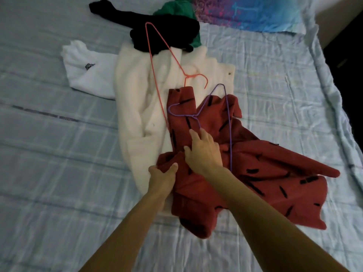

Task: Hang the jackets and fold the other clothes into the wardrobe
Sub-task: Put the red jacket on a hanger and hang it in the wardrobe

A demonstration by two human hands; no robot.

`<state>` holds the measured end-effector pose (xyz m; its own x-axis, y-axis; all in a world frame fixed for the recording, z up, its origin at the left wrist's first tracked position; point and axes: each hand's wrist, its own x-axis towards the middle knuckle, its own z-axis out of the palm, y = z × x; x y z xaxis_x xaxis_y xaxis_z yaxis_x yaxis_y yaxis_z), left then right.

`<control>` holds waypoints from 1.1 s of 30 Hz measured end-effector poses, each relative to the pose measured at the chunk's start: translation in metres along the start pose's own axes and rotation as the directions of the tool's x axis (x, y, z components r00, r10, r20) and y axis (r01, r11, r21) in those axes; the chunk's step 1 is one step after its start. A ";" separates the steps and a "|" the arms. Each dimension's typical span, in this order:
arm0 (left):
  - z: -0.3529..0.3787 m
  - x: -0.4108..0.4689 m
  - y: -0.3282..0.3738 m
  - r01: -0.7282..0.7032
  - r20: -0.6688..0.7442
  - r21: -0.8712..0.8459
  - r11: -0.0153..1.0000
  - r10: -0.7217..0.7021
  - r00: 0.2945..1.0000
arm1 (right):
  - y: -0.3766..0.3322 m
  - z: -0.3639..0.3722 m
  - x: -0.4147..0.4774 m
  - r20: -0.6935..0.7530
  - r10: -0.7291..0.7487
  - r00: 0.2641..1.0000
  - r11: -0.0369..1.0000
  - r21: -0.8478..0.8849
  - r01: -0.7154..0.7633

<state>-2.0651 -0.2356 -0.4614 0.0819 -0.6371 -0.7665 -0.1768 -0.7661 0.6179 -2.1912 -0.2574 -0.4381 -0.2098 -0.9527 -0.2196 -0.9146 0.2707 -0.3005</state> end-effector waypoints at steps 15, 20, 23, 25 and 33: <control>-0.008 -0.036 0.026 -0.227 0.005 -0.143 0.963 0.230 0.973 | -0.017 -0.016 -0.022 -0.062 0.097 0.993 0.994 0.061 -0.093; -0.018 -0.098 0.073 -0.436 -0.071 -0.047 0.899 0.432 0.899 | -0.028 -0.076 -0.063 -0.162 0.073 0.984 0.993 0.109 -0.056; -0.034 -0.144 0.113 -0.559 -0.053 -0.028 0.828 0.558 0.828 | -0.041 -0.128 -0.083 -0.181 -0.006 0.983 0.985 0.169 0.037; -0.045 -0.178 0.142 -0.653 -0.037 -0.016 0.757 0.652 0.757 | -0.054 -0.167 -0.096 -0.221 -0.017 0.975 0.973 0.221 0.067; -0.082 -0.340 0.207 -0.889 0.067 0.146 0.435 0.892 0.448 | -0.093 -0.298 -0.191 -0.252 0.081 0.964 0.829 0.554 0.075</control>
<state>-2.0488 -0.1846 -0.0584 -0.1865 -0.9627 0.1963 -0.2928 0.2451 0.9242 -2.1692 -0.1410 -0.0920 -0.3637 -0.9315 -0.0019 -0.5826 0.2290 -0.7798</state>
